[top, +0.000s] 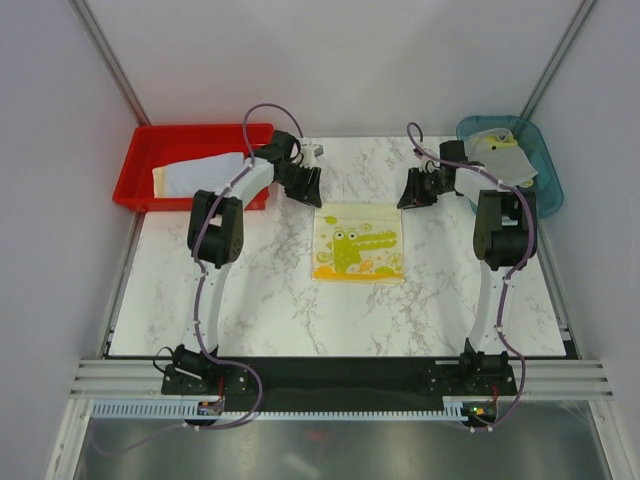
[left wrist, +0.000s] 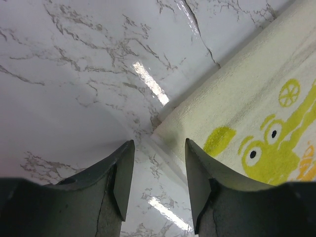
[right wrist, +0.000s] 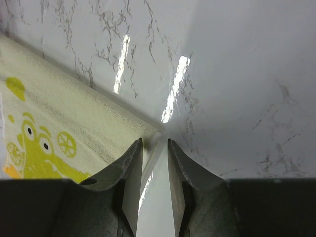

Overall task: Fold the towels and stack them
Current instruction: Fold the towel

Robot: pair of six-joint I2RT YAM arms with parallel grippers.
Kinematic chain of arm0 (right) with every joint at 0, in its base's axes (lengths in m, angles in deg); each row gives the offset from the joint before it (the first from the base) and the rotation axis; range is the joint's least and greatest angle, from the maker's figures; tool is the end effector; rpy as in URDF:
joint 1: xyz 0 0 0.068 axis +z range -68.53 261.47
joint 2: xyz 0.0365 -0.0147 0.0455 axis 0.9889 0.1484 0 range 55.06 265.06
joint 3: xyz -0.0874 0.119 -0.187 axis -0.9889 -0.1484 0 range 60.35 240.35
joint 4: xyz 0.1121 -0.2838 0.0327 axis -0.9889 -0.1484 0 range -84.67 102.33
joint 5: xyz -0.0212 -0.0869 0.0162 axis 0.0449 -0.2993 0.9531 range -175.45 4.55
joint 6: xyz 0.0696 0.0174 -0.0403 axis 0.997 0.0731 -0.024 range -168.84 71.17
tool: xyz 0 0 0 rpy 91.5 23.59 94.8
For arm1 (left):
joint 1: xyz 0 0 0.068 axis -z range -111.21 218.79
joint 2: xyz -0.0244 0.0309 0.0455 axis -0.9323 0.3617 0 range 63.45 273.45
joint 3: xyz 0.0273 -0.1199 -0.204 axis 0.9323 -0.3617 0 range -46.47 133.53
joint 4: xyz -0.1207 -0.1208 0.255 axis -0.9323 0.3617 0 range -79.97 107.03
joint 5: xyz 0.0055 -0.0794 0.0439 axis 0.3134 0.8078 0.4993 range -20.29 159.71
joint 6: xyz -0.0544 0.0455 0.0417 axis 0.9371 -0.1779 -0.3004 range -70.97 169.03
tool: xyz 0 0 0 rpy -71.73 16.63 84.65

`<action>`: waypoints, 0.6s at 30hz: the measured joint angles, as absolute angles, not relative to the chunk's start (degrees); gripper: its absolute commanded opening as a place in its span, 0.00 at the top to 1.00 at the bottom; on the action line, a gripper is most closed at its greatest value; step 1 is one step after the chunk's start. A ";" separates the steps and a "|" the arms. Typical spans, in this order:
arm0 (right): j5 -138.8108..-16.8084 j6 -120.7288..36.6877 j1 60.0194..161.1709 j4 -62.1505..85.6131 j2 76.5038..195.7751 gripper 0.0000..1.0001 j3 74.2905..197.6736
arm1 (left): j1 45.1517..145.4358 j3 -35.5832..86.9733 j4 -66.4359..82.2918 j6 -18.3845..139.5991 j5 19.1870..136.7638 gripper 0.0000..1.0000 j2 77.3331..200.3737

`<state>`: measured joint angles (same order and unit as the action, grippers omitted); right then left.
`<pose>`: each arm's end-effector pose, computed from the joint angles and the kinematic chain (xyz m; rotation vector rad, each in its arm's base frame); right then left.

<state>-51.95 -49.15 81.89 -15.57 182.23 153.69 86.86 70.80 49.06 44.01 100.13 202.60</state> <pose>0.4976 0.0433 0.0642 -0.2097 2.5487 0.7681 0.5143 -0.2057 0.0906 0.6983 2.5053 -0.7772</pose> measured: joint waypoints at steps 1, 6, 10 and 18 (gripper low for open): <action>-51.63 -49.15 81.87 -15.57 182.45 0.65 153.97 | 86.86 70.82 49.17 43.99 100.13 0.48 202.62; -50.88 -49.39 81.87 -15.57 182.95 0.67 154.50 | 86.86 71.65 49.34 43.77 100.46 0.54 203.28; -50.51 -49.85 81.87 -15.51 183.46 0.79 155.02 | 86.86 71.91 49.43 43.36 100.96 0.72 203.63; -48.00 -49.90 81.87 -14.44 184.13 1.00 154.98 | 86.86 72.09 49.89 42.48 103.73 0.98 203.85</action>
